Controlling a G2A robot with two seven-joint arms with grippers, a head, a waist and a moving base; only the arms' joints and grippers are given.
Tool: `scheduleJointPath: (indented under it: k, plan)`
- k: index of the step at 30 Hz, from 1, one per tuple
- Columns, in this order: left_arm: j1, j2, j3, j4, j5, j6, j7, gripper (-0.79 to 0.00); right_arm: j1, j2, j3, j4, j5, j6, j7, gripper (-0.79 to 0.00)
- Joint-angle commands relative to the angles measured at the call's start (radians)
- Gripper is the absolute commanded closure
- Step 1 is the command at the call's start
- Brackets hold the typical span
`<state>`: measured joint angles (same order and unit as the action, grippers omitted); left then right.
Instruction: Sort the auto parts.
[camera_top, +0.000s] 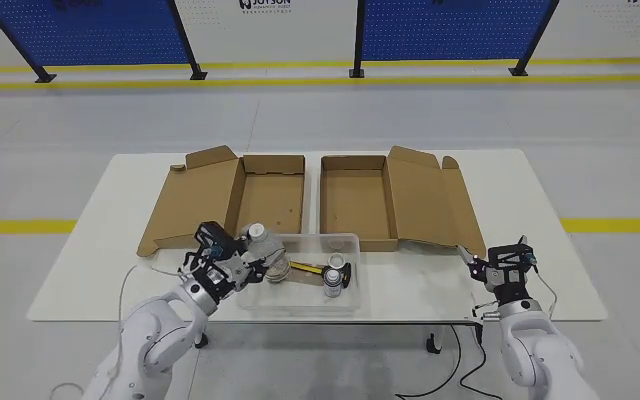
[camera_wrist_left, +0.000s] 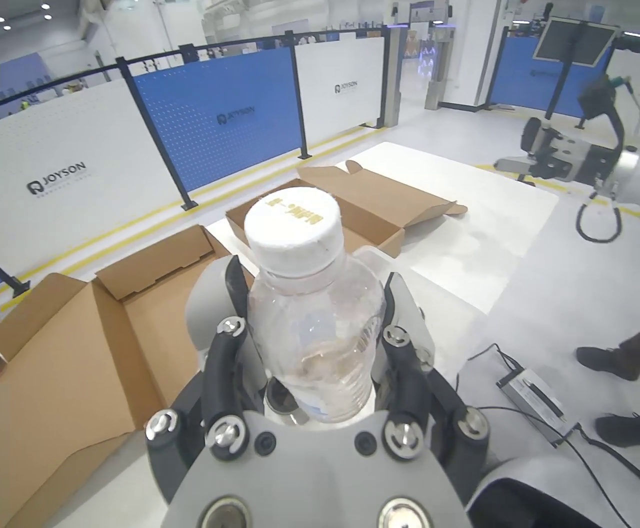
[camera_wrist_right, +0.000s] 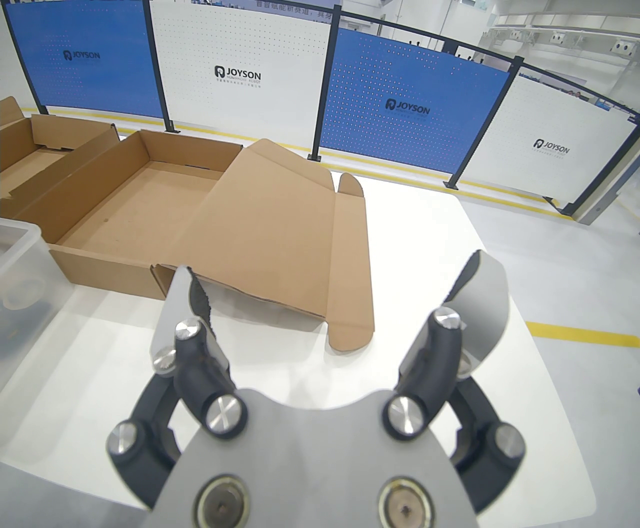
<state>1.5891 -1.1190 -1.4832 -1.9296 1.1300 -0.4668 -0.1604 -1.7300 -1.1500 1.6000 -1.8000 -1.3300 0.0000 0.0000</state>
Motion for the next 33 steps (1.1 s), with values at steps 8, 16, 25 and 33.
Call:
scheduleJointPath:
  k: [8, 16, 25, 33]
  plan:
    - [-0.197, -0.028, 0.111, 0.122, 0.086, 0.274, 0.039, 0.0, 0.0, 0.0, 0.0, 0.0, 0.0, 0.0, 0.0, -0.785]
    - [-0.328, -0.053, 0.22, 0.302, 0.114, 0.34, 0.059, 0.0, 0.0, 0.0, 0.0, 0.0, 0.0, 0.0, 0.0, -0.785]
    - [-0.444, -0.084, 0.314, 0.473, 0.155, 0.421, 0.078, 0.0, 0.0, 0.0, 0.0, 0.0, 0.0, 0.0, 0.0, -0.785]
    - [-0.544, -0.11, 0.372, 0.63, 0.169, 0.453, 0.1, 0.0, 0.0, 0.0, 0.0, 0.0, 0.0, 0.0, 0.0, -0.785]
